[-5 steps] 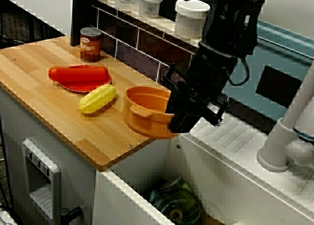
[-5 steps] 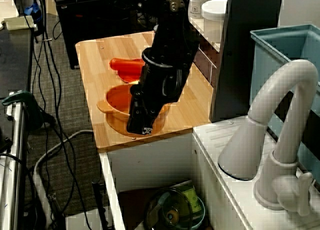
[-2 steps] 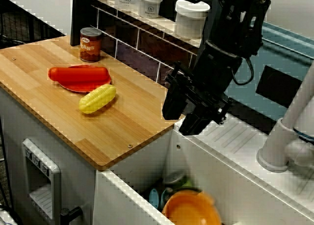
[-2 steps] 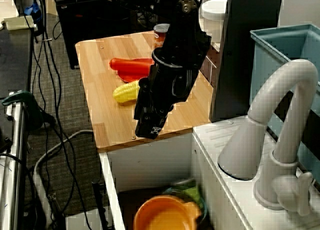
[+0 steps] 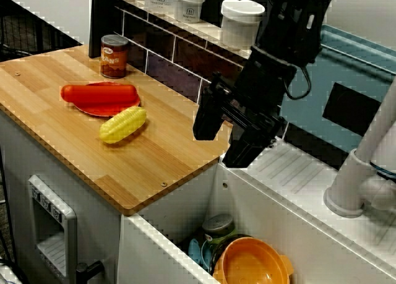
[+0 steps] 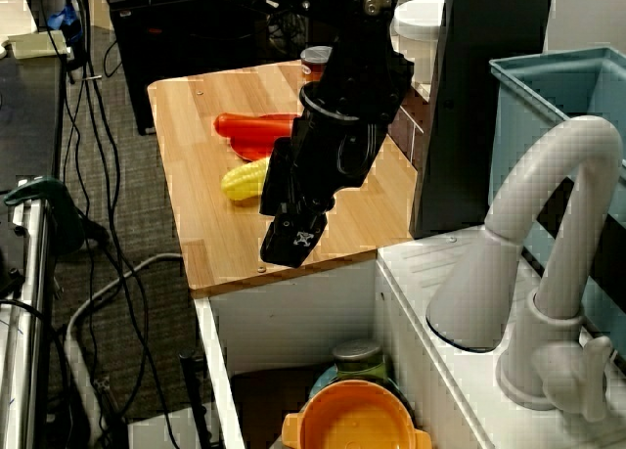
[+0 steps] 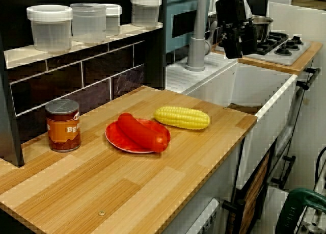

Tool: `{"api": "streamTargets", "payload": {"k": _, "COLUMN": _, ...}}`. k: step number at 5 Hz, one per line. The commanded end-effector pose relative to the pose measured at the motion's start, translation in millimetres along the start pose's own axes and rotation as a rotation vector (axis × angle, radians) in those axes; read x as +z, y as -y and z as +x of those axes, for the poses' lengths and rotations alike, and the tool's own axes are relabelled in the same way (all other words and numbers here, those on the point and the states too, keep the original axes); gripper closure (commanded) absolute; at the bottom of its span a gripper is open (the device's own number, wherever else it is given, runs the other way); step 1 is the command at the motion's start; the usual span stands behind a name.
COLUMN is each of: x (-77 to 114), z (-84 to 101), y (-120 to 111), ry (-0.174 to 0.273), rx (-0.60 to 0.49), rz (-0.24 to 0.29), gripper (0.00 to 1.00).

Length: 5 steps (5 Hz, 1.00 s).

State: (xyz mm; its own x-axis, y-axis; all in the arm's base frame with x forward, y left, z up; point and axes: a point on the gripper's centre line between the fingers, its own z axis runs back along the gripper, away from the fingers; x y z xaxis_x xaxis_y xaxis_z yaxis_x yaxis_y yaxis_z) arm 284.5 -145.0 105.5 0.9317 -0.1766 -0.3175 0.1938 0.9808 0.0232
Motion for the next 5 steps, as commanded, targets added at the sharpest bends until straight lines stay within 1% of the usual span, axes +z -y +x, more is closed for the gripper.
{"api": "streamTargets", "payload": {"k": 1, "x": 34.6, "z": -5.7, "y": -18.2, "ry": 0.098, "rx": 0.011, "rz": -0.037, "gripper": 0.0}}
{"api": "streamTargets", "payload": {"k": 2, "x": 38.5, "z": -5.9, "y": -25.5, "ry": 0.105, "rx": 0.013, "rz": -0.043, "gripper": 0.0}}
{"api": "streamTargets", "payload": {"k": 3, "x": 47.3, "z": -8.0, "y": -33.0, "ry": 0.136, "rx": 0.028, "rz": -0.045, "gripper": 0.0}}
{"api": "streamTargets", "payload": {"k": 4, "x": 59.2, "z": -8.2, "y": -54.9, "ry": 0.205, "rx": 0.076, "rz": -0.067, "gripper": 0.0}}
{"api": "streamTargets", "payload": {"k": 5, "x": 70.2, "z": -4.7, "y": -81.5, "ry": 0.231, "rx": 0.132, "rz": -0.112, "gripper": 0.0}}
